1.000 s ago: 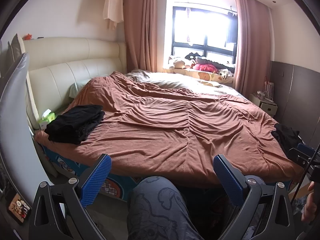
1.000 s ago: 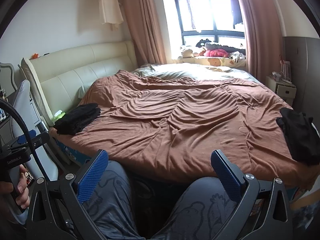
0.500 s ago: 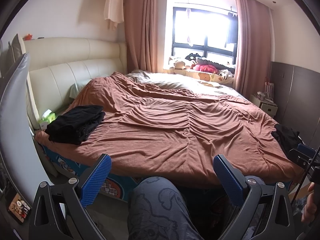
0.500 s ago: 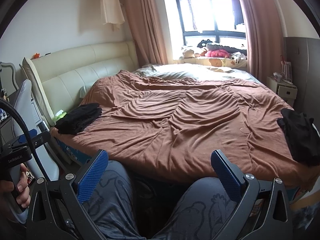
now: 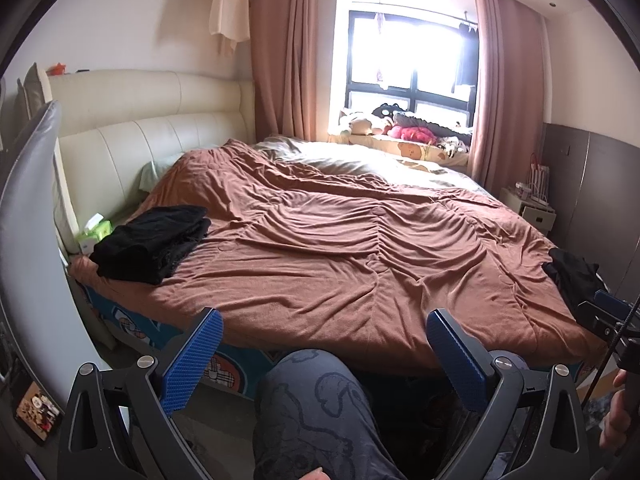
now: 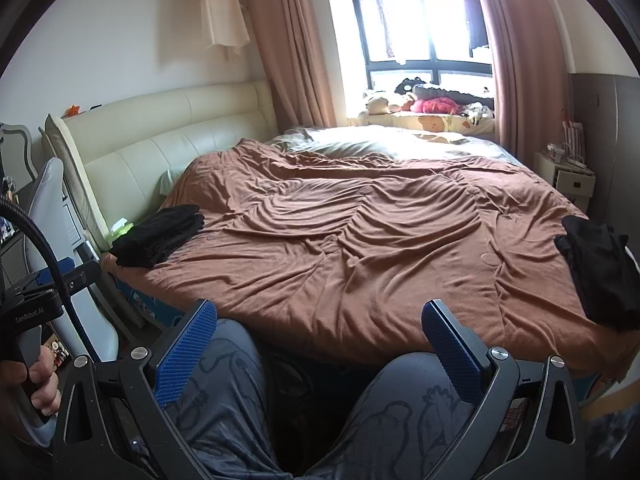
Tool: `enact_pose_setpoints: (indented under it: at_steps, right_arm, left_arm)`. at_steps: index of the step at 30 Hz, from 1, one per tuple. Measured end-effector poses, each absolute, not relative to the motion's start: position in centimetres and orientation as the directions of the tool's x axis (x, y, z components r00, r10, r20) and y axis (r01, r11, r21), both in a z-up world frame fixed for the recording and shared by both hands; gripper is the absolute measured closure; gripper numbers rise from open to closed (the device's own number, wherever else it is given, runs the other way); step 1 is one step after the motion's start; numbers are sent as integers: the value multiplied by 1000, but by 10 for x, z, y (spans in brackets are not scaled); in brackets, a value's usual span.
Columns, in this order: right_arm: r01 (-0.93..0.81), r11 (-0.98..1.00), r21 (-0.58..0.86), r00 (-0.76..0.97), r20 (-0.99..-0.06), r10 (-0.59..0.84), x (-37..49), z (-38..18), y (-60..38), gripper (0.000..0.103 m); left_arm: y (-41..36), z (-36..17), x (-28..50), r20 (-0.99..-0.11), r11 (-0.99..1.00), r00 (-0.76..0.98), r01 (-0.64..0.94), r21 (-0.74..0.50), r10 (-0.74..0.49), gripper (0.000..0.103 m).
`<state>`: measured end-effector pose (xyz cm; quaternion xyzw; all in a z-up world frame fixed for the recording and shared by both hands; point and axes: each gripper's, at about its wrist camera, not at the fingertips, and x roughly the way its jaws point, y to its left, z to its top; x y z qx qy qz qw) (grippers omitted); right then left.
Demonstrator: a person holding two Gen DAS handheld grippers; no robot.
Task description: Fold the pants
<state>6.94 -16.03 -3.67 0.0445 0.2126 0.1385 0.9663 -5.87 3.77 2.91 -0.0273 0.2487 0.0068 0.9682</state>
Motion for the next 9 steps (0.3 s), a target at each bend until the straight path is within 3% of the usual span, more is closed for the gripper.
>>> enact_pose_setpoints:
  at_steps: [9]
  right_arm:
    - [-244, 958, 148, 870, -403, 284, 69, -37, -159, 0]
  left_arm:
    - [38, 27, -58, -485, 998, 874, -23, -57, -8, 0]
